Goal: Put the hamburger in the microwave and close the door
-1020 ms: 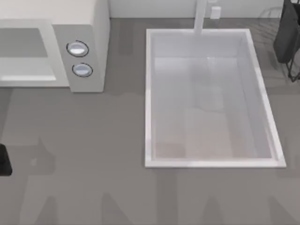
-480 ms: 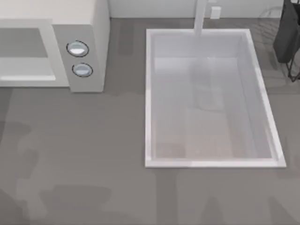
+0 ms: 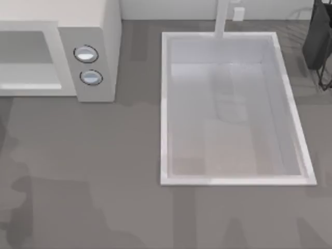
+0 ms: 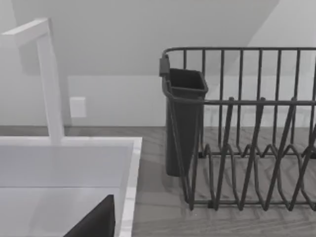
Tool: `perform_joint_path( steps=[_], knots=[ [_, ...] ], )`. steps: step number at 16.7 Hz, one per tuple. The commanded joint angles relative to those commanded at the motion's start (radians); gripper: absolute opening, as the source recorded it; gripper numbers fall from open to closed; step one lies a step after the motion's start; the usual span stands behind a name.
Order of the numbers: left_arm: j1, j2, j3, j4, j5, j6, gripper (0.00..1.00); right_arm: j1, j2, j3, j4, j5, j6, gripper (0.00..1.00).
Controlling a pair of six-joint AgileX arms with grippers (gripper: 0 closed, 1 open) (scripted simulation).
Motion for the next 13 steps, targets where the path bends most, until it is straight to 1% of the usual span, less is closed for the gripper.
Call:
perform_joint_path(
  steps=[8, 10, 13],
  knots=[
    [0.0, 0.026, -0.001, 0.006, 0.0, 0.005, 1.0, 0.0, 0.0, 0.0, 0.0, 0.0, 0.0, 1.0],
    [0.002, 0.057, -0.029, 0.062, 0.0, 0.005, 1.0, 0.0, 0.0, 0.0, 0.0, 0.0, 0.0, 1.0],
    [0.004, 0.125, -0.093, 0.206, 0.0, 0.009, 1.0, 0.0, 0.0, 0.0, 0.0, 0.0, 0.0, 1.0]
  ],
)
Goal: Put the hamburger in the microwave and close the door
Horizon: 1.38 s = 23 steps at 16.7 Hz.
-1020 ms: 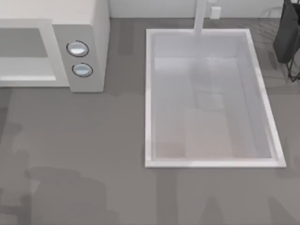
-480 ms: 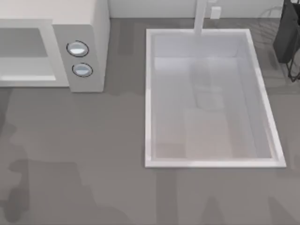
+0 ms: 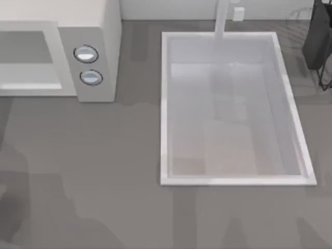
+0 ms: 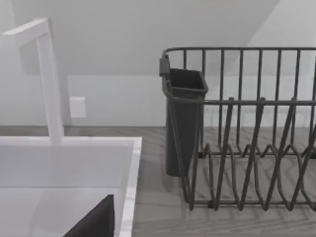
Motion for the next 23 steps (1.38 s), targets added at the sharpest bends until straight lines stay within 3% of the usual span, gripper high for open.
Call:
perform_joint_path(
  steps=[4, 8, 21, 23],
  knots=[
    [0.002, 0.072, -0.068, 0.135, 0.0, 0.003, 1.0, 0.0, 0.0, 0.0, 0.0, 0.0, 0.0, 1.0],
    [0.002, 0.077, -0.073, 0.143, 0.0, 0.003, 1.0, 0.0, 0.0, 0.0, 0.0, 0.0, 0.0, 1.0],
    [0.002, 0.077, -0.073, 0.143, 0.0, 0.003, 0.02, 0.0, 0.0, 0.0, 0.0, 0.0, 0.0, 1.0],
    [0.002, 0.077, -0.073, 0.143, 0.0, 0.003, 0.0, 0.0, 0.0, 0.0, 0.0, 0.0, 0.0, 1.0]
  ],
)
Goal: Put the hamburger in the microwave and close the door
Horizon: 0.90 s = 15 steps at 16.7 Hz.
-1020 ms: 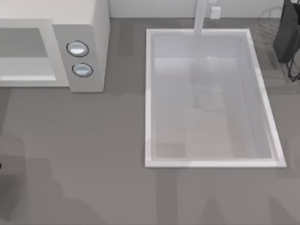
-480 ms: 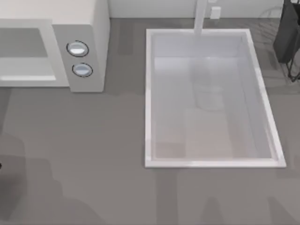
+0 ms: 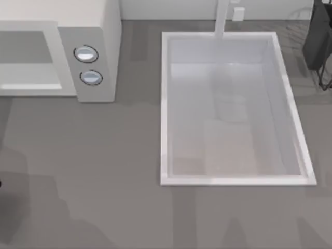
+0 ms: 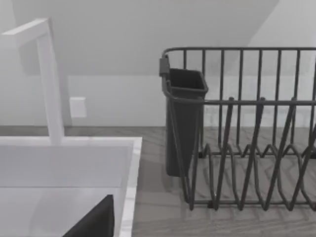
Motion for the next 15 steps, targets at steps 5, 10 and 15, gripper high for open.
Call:
perform_joint_path(
  steps=[5, 10, 15],
  knots=[
    [0.0, 0.0, 0.0, 0.0, 0.0, 0.0, 0.0, 0.0, 0.0, 0.0, 0.0, 0.0, 0.0, 1.0],
    [0.003, -0.082, 0.065, -0.112, 0.017, 0.005, 0.0, 0.0, 0.0, 0.0, 0.0, 0.0, 0.0, 1.0],
    [0.001, -0.167, 0.206, -0.367, 0.016, 0.002, 0.0, 0.0, 0.0, 0.0, 0.0, 0.0, 0.0, 1.0]
  ],
)
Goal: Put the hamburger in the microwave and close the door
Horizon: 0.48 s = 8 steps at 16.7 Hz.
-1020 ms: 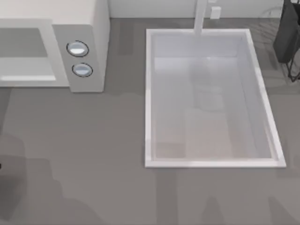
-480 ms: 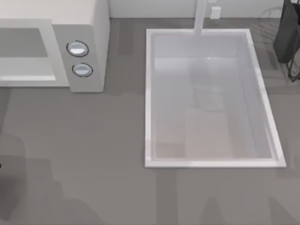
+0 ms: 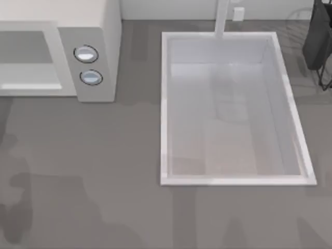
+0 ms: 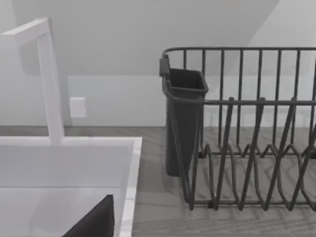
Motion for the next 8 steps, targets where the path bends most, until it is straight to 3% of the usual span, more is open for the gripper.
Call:
perform_joint_path(
  steps=[4, 8],
  knots=[
    [-0.003, -0.067, 0.089, -0.134, 0.0, -0.005, 0.0, 0.0, 0.0, 0.0, 0.0, 0.0, 0.0, 1.0],
    [-0.001, -0.068, 0.091, -0.139, -0.001, -0.003, 0.0, 0.0, 0.0, 0.0, 0.0, 0.0, 0.0, 1.0]
  ],
)
